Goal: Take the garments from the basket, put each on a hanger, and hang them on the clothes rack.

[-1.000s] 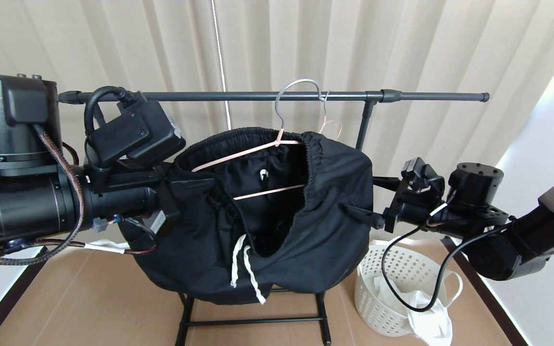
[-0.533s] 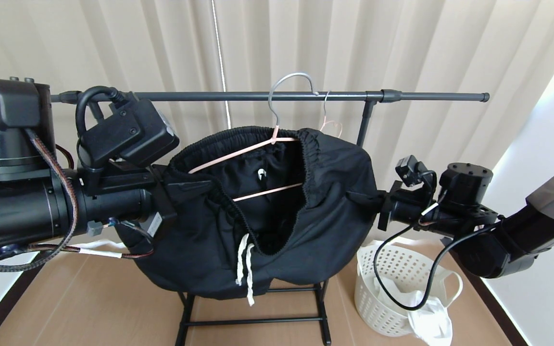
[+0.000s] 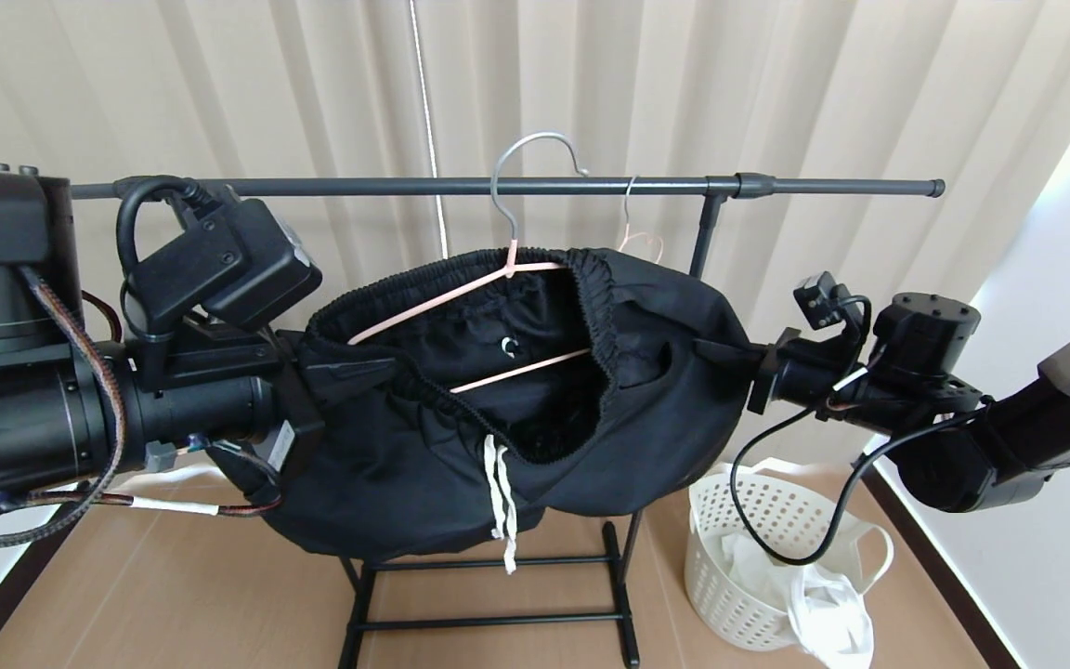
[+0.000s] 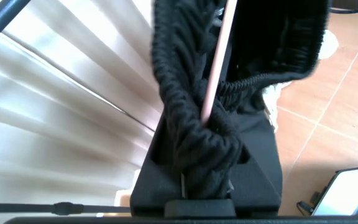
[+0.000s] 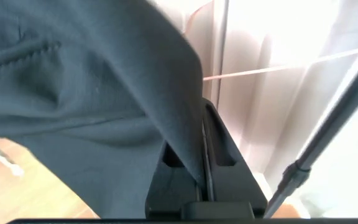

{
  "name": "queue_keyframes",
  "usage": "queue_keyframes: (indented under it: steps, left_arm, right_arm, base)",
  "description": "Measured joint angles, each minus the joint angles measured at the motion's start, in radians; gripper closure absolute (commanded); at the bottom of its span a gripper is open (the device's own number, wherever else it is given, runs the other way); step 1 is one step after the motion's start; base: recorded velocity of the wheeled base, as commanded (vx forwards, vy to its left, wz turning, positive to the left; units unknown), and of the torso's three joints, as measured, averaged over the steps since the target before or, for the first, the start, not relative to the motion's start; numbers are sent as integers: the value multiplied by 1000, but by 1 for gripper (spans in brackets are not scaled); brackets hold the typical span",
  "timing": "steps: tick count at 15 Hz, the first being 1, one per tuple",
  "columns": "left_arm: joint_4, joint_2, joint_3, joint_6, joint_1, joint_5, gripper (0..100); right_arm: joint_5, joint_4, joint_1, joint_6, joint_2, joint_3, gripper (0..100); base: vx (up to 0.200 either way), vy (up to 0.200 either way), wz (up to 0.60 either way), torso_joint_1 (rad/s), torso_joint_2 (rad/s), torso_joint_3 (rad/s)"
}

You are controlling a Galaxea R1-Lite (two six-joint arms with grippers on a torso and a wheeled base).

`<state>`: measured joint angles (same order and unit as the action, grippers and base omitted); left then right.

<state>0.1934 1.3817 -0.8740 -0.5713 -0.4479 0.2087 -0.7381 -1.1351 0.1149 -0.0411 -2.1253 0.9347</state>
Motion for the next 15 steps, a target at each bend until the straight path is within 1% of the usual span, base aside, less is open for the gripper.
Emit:
queue_keyframes:
  steps: [2,5,7,10,13,15]
  left_arm:
    - [0,-9,11,0,12,12,100]
    - [0,-24,24,3,27,34,100]
    - [0,-30,26,29,29,38,100]
    - [0,-35,25,35,31,38,100]
    - [4,-33,20,36,30,36,100]
    - [22,-30,18,44,30,35,100]
  right_arm:
    - [0,5,-8,-22,-4,15,100]
    - [0,61,-18,-27,-10,43,100]
    - [0,66,-23,-27,-21,56,100]
    - [4,62,-24,-18,-29,55,100]
    - [6,61,-16,26,-24,27,100]
    - [6,59,-11,86,-14,-4,100]
  base:
    - [0,0,0,0,0,0]
    - [0,0,0,0,0,0]
    - [0,0,0,0,0,0]
    - [0,0,0,0,0,0]
    - [0,0,0,0,0,0]
    - [0,0,0,0,0,0]
